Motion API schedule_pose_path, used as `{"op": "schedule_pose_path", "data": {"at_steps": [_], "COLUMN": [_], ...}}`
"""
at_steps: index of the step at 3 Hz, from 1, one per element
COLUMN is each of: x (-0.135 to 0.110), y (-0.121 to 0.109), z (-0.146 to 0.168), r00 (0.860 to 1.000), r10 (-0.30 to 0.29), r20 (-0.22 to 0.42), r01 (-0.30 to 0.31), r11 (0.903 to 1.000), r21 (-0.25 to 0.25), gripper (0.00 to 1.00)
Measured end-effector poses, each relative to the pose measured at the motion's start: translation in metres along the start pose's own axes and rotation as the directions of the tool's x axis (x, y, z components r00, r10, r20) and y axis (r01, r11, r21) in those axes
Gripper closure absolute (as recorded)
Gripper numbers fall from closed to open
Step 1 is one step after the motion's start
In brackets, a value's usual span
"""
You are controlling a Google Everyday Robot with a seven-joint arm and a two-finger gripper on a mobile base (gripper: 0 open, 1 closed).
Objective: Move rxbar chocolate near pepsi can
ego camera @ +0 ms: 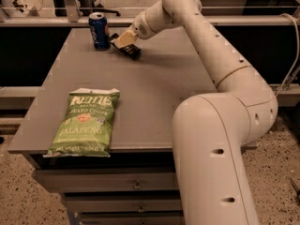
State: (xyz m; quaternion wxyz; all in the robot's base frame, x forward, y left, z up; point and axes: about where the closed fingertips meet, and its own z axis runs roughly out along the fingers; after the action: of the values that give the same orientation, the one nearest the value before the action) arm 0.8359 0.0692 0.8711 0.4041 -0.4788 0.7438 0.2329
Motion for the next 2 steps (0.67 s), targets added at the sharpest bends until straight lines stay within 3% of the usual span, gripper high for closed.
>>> {"op": "schedule_pose_path", "data": {"at_steps": [2], "x": [0.0024], "y": [0.0026], "z": [0.01], "r00": [1.0], "r10": [-0.006], "r20": [-0.013], "r01": [0.005], "r11": [0.9997], "r21": [-0.025], "gripper": [0.12]}}
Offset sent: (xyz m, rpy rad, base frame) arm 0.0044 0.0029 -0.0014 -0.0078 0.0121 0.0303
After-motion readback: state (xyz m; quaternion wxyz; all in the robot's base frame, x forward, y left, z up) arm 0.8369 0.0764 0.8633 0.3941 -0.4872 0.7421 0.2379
